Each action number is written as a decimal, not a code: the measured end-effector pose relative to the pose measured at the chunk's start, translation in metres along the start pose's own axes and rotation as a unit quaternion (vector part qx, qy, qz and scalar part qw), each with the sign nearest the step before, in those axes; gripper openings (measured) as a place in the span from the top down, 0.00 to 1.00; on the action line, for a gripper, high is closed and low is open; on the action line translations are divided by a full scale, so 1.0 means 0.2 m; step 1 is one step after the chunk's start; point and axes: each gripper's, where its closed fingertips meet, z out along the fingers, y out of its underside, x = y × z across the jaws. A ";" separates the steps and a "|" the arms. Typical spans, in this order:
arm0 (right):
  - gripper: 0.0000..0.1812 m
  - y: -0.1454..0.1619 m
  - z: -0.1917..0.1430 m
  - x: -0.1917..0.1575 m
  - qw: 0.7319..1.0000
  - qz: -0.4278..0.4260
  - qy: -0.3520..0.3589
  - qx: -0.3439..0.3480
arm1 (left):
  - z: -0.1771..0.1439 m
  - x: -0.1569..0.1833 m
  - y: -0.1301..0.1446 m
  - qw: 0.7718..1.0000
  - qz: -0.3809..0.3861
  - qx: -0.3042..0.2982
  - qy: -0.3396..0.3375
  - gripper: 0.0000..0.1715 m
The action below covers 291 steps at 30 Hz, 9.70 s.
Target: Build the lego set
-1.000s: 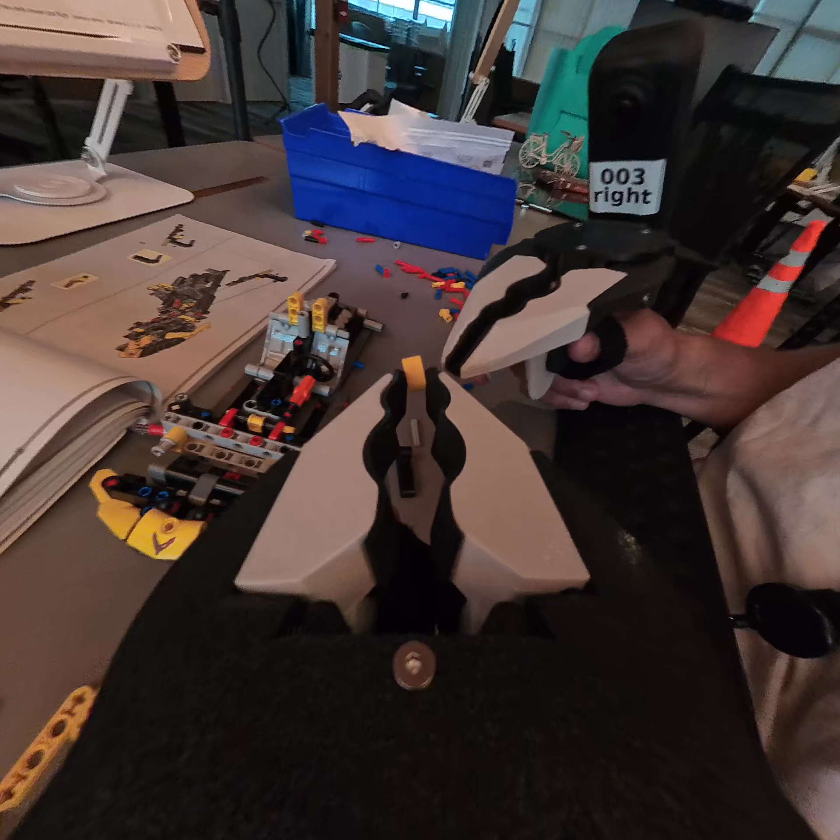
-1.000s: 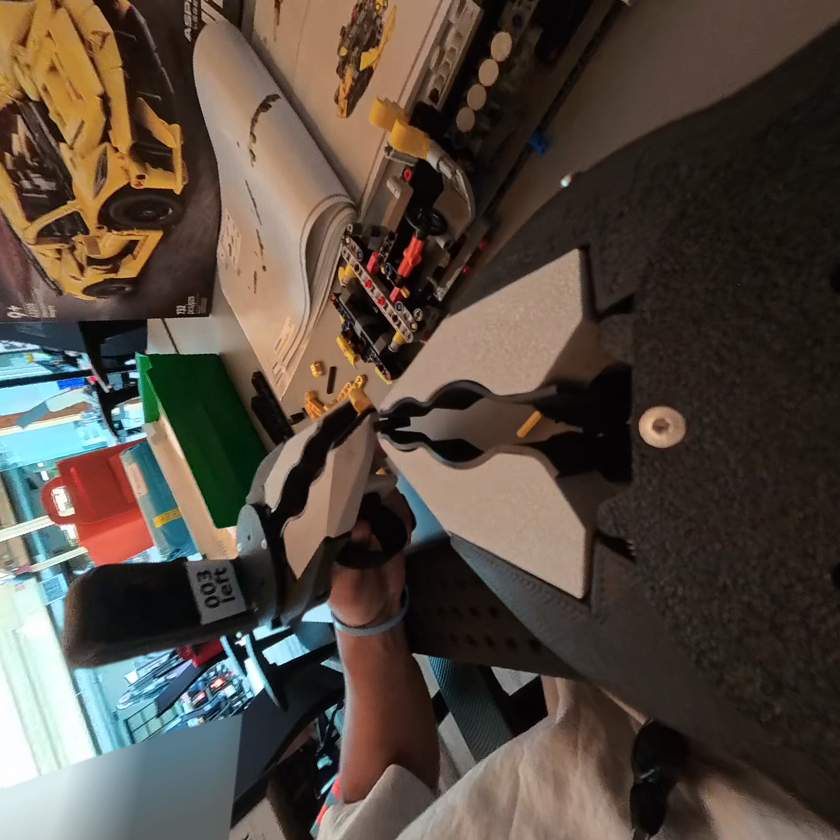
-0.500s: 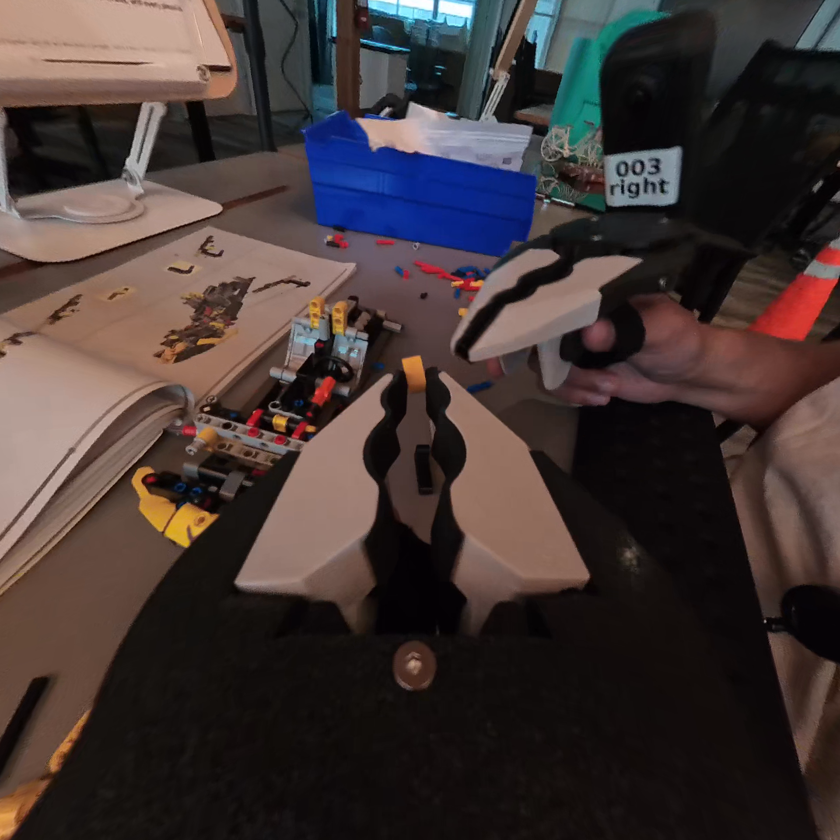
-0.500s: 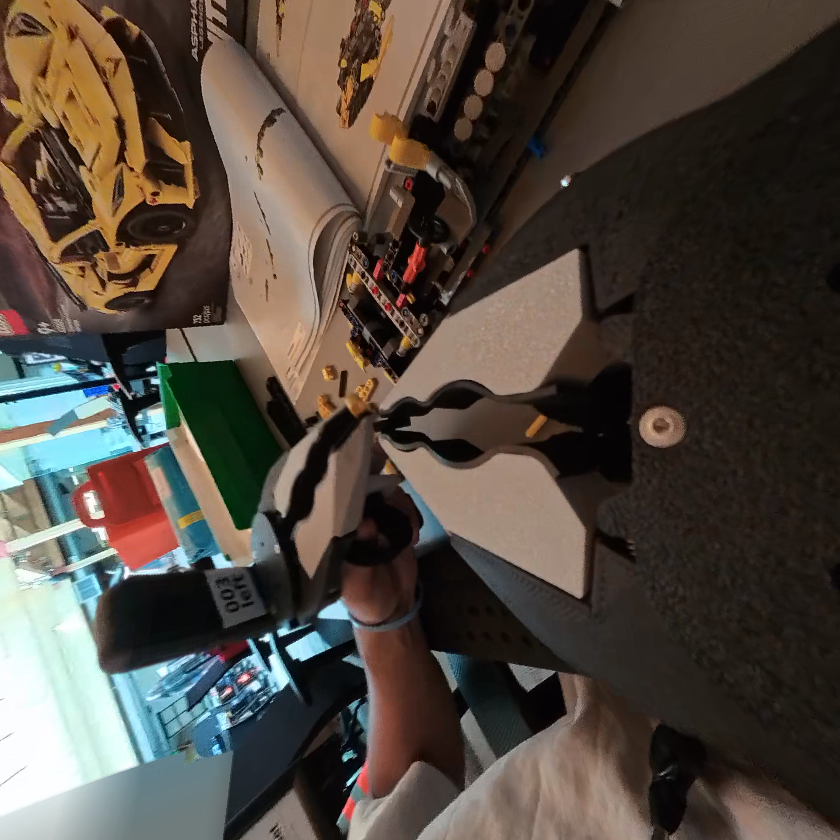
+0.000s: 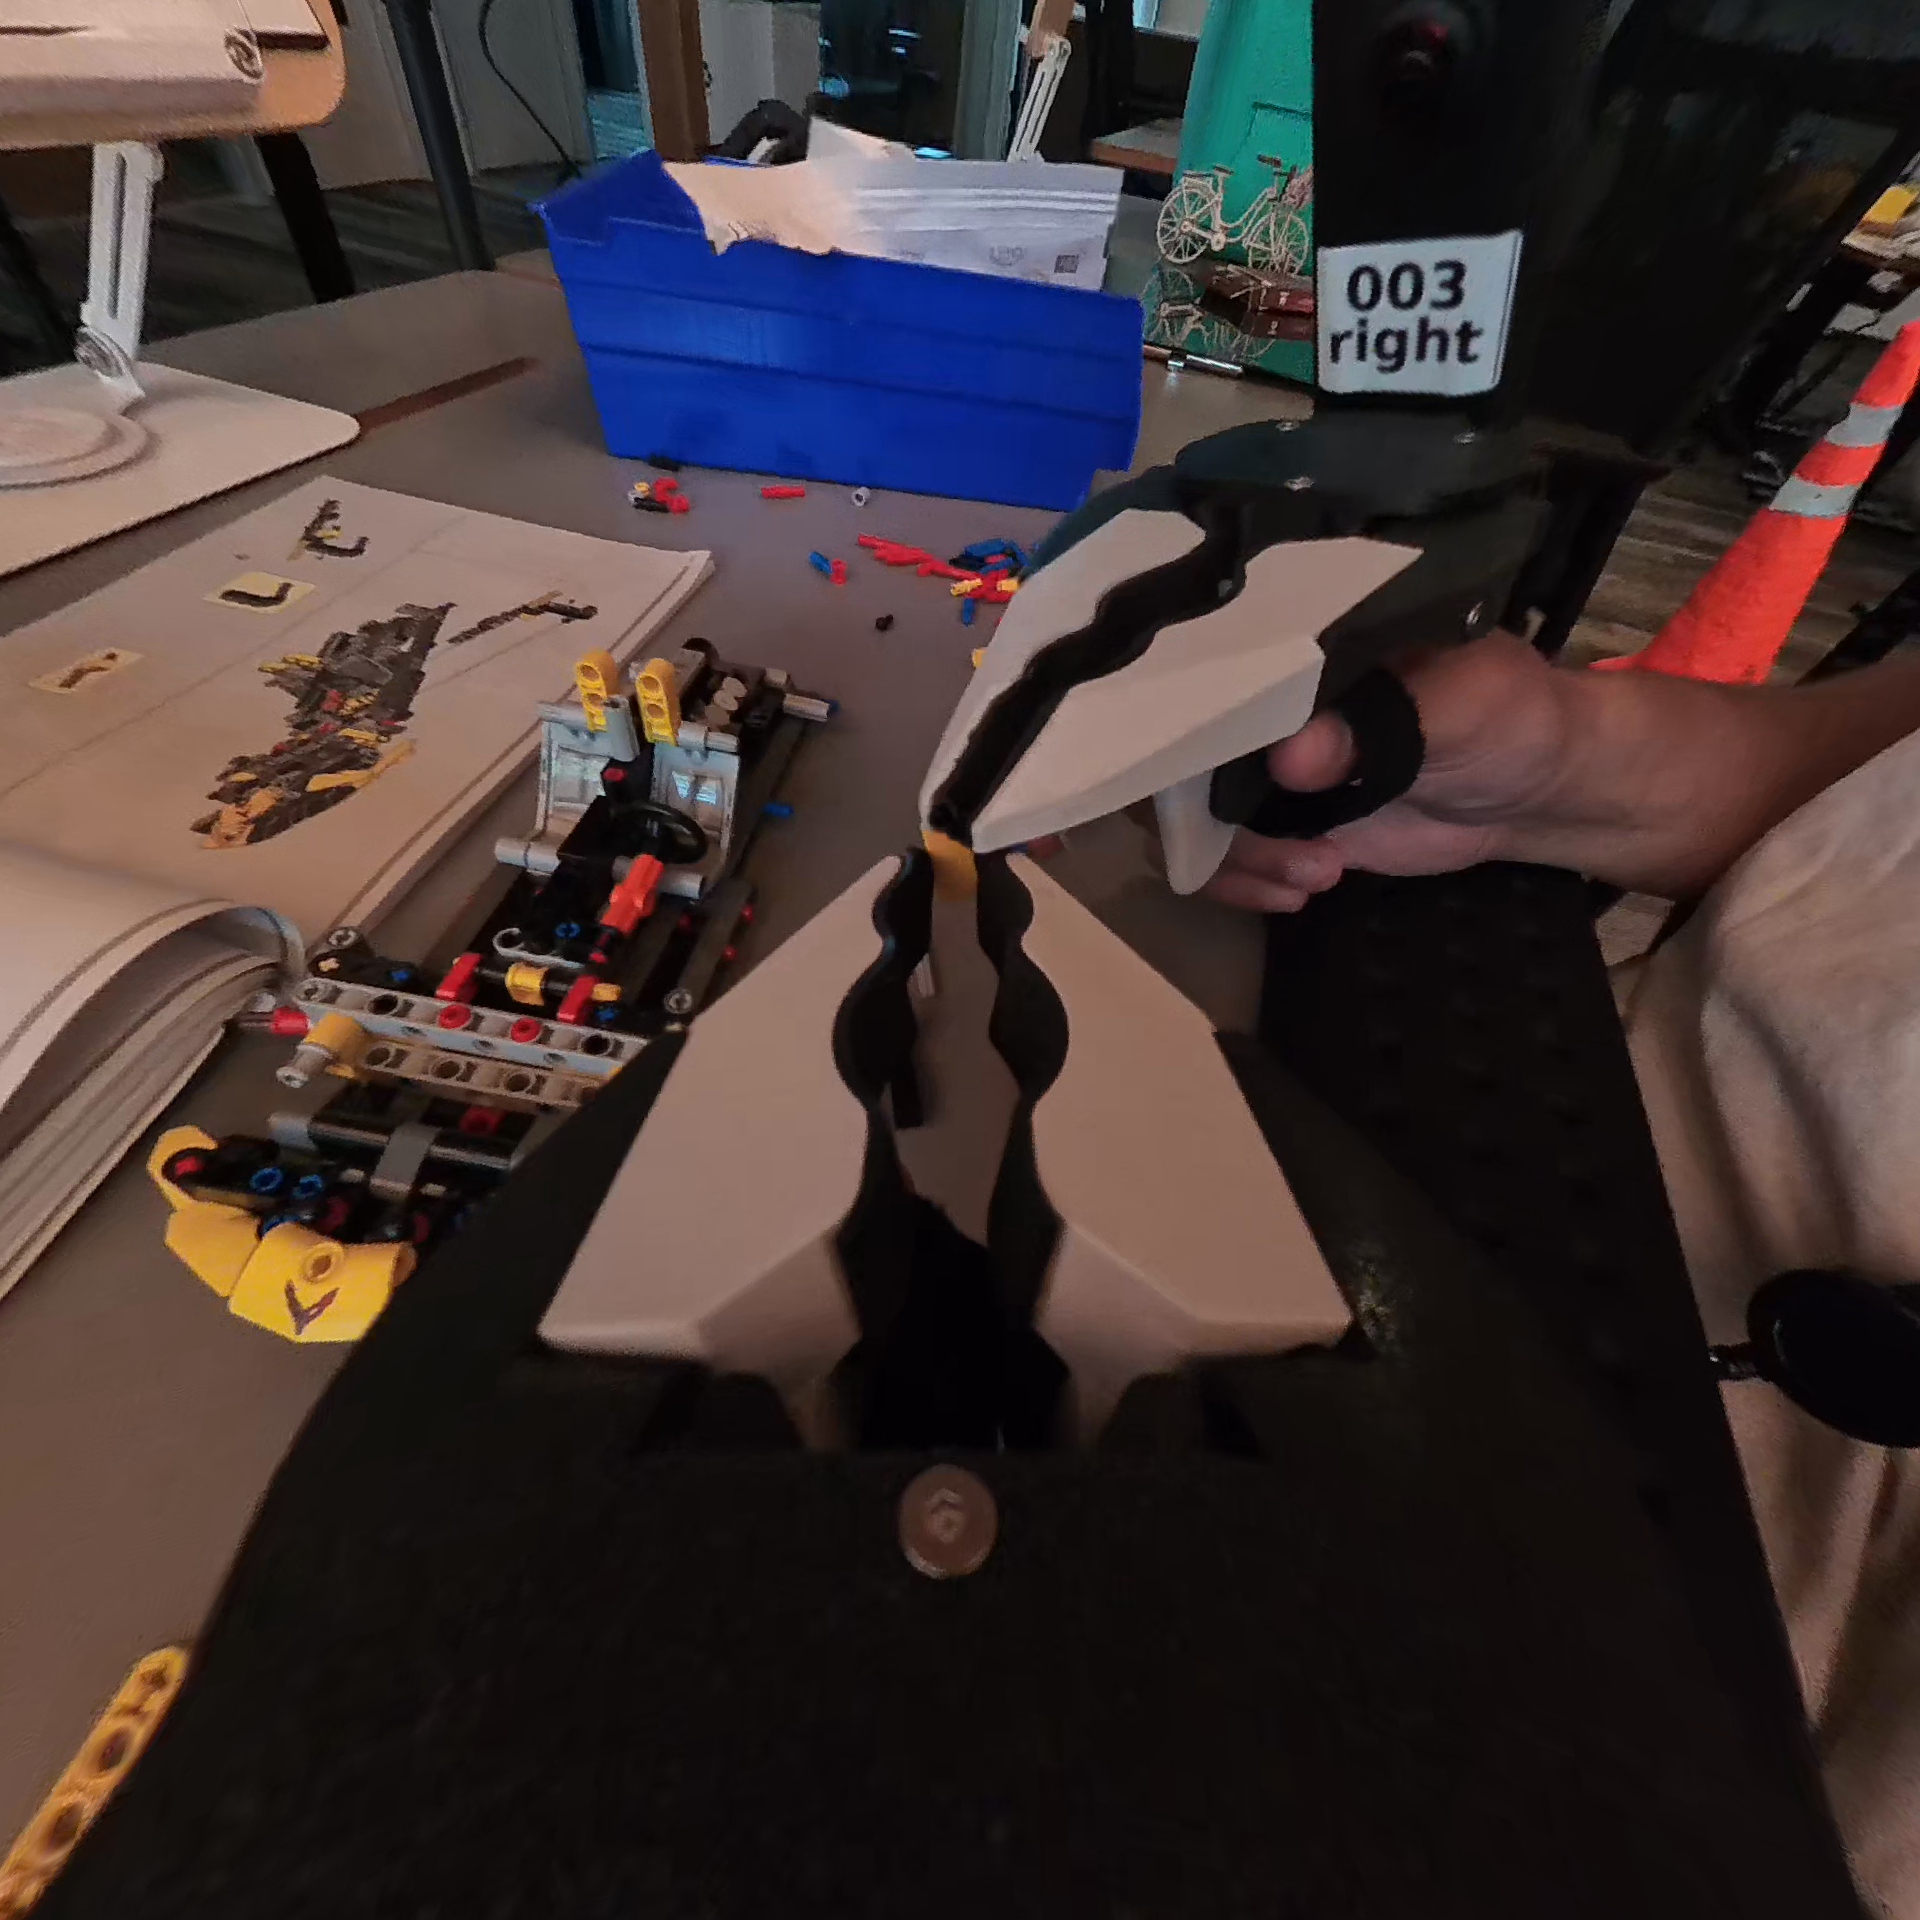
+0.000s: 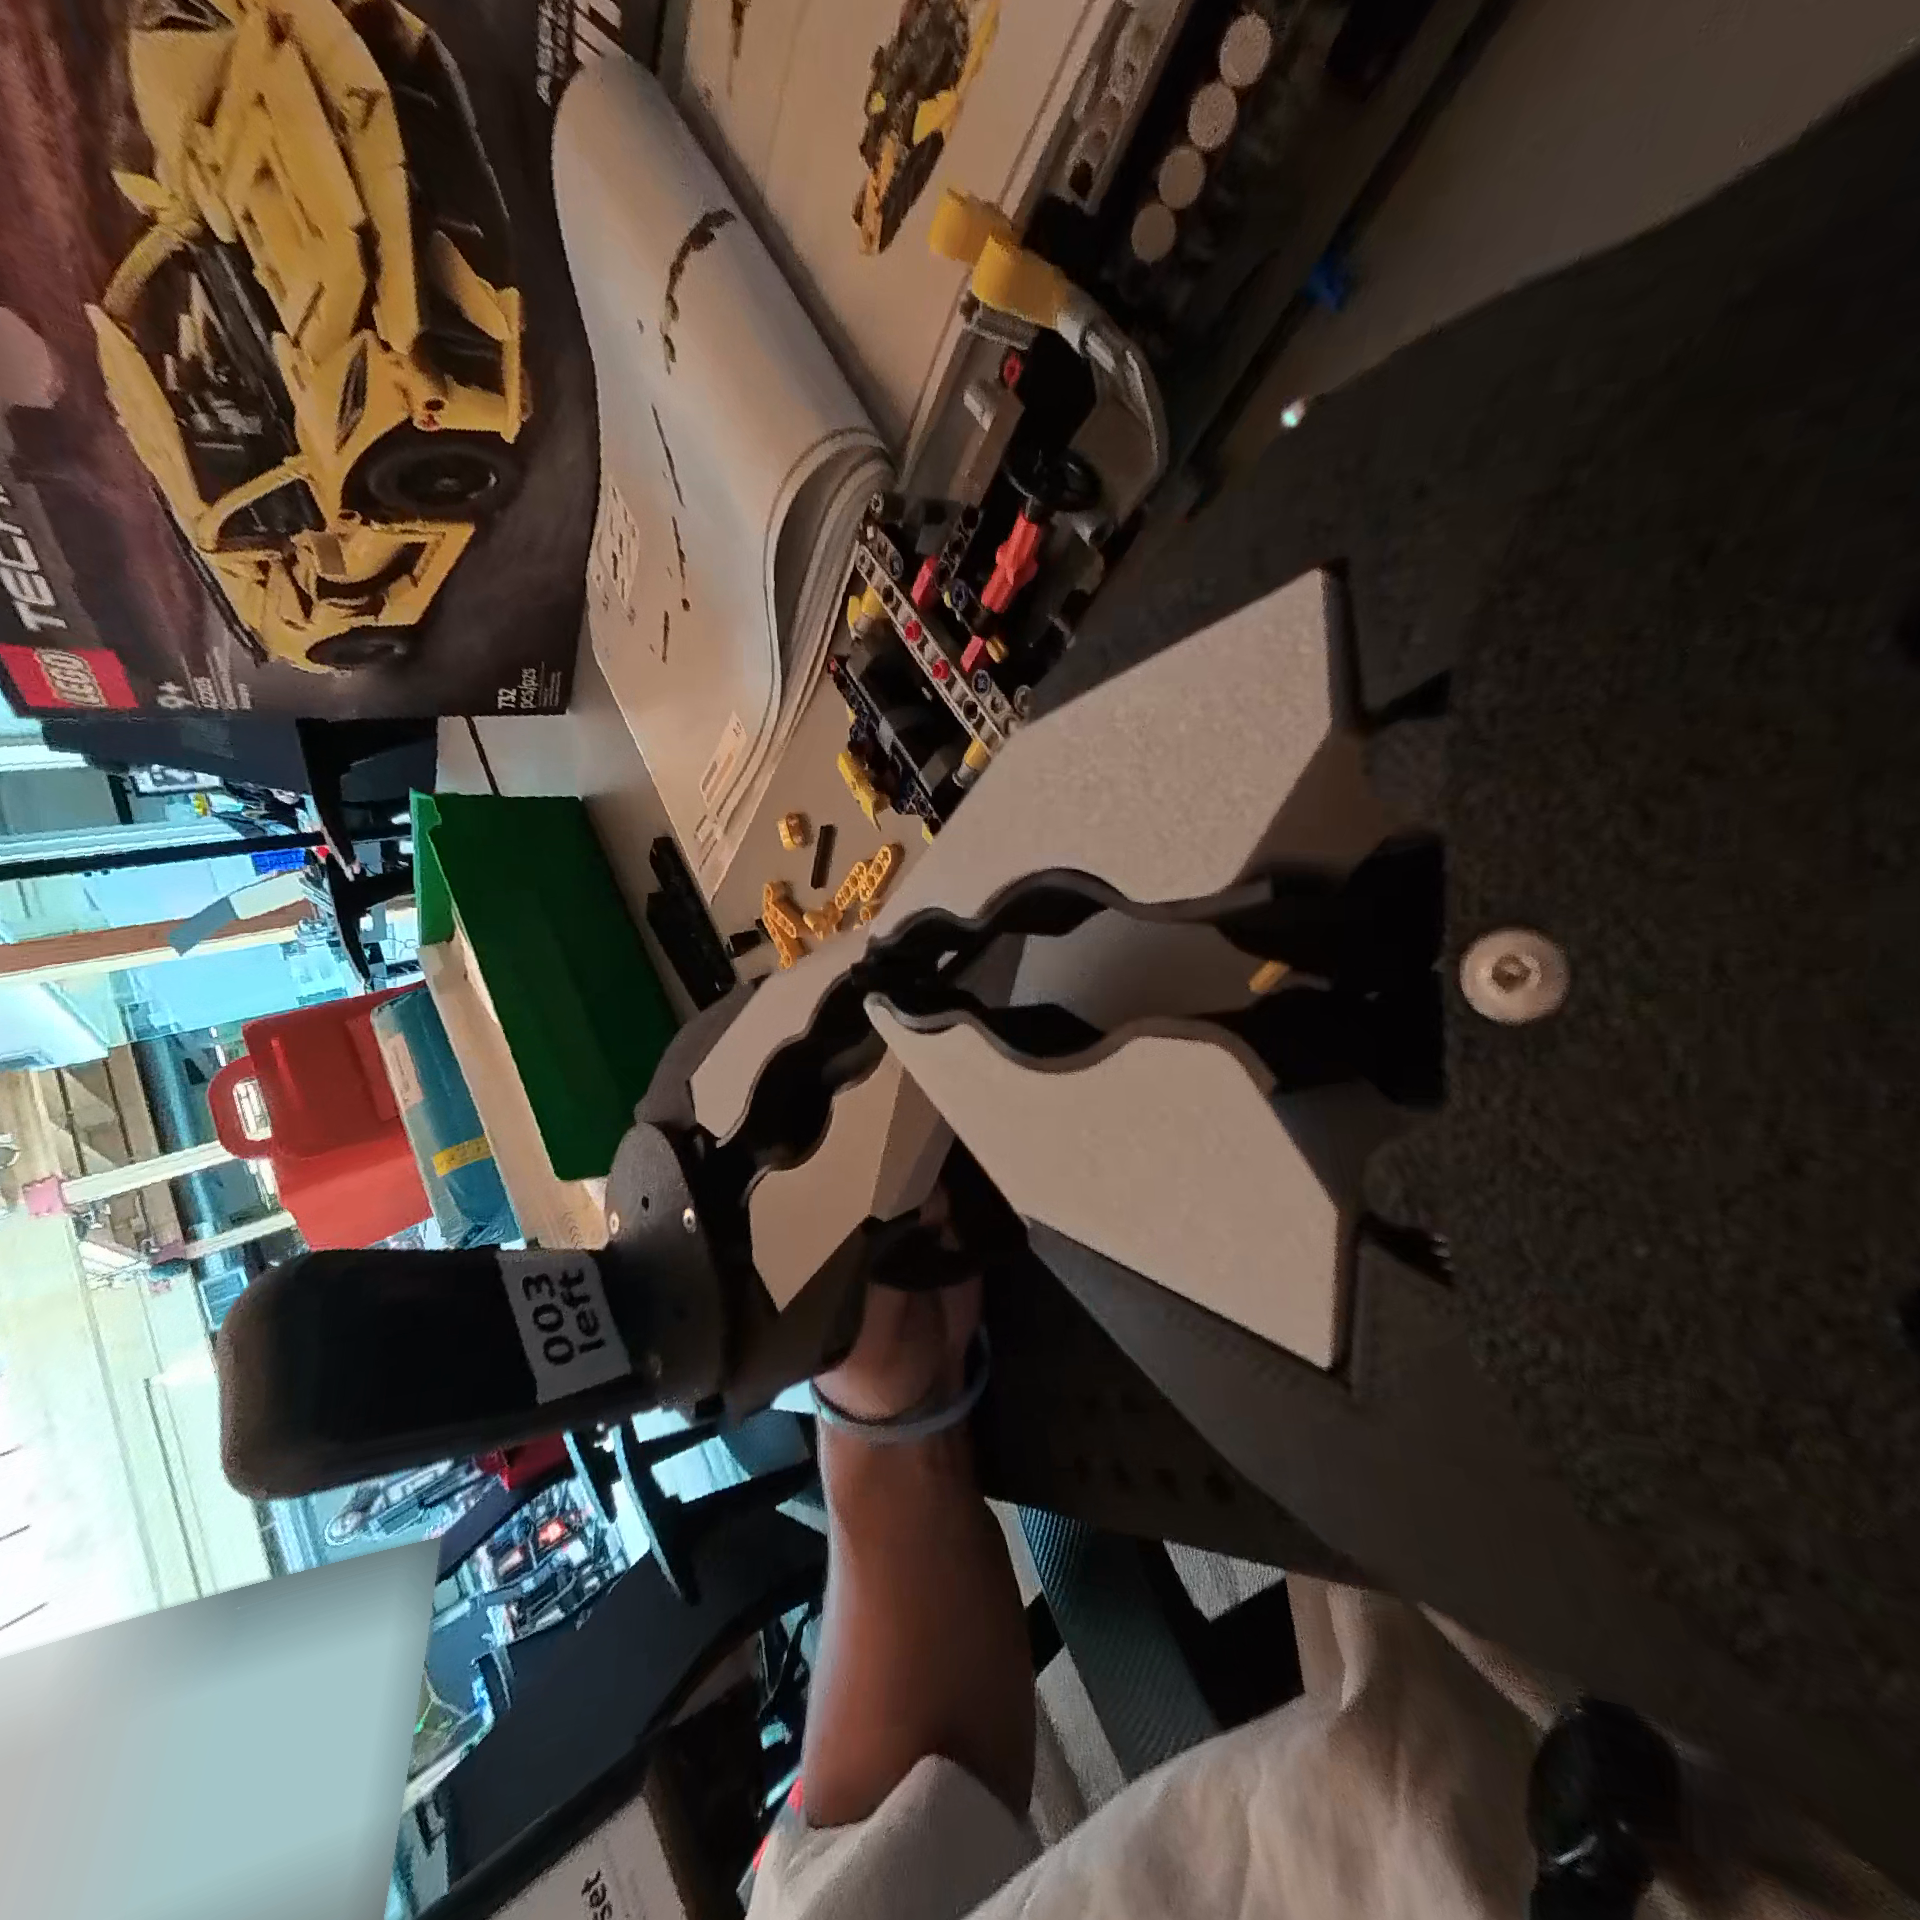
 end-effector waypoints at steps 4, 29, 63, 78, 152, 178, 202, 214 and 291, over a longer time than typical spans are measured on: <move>0.98 -0.02 -0.02 0.01 1.000 0.008 0.000 0.013 | -0.02 -0.02 -0.01 1.000 0.012 0.006 -0.019 0.96; 0.98 0.00 -0.03 0.07 0.986 -0.132 0.101 -0.022 | -0.05 -0.06 -0.05 0.999 -0.008 0.033 -0.036 0.97; 0.98 -0.02 -0.03 0.08 0.975 -0.179 0.128 -0.025 | -0.04 -0.08 -0.05 0.998 -0.045 0.035 -0.024 0.96; 0.98 -0.06 -0.04 0.11 0.985 -0.107 0.134 0.023 | -0.02 -0.09 -0.11 0.994 -0.014 0.062 -0.092 0.96; 0.99 -0.01 -0.08 0.16 0.993 0.091 0.060 0.037 | 0.03 -0.12 -0.12 0.839 0.471 -0.064 -0.266 0.97; 0.85 -0.16 -0.15 -0.08 0.981 -0.003 -0.191 0.037 | -0.04 0.13 -0.25 0.991 0.016 0.100 0.083 0.96; 0.87 -0.10 -0.17 -0.10 0.976 0.002 -0.217 0.016 | -0.03 0.16 -0.21 0.991 0.069 0.077 0.085 0.96; 0.87 -0.01 -0.16 -0.12 0.972 0.017 -0.233 -0.026 | -0.05 0.16 -0.13 0.986 0.143 0.025 0.085 0.96; 0.89 0.18 -0.05 0.09 0.890 -0.441 0.061 -0.101 | 0.01 -0.04 0.08 0.990 -0.089 -0.090 0.066 0.97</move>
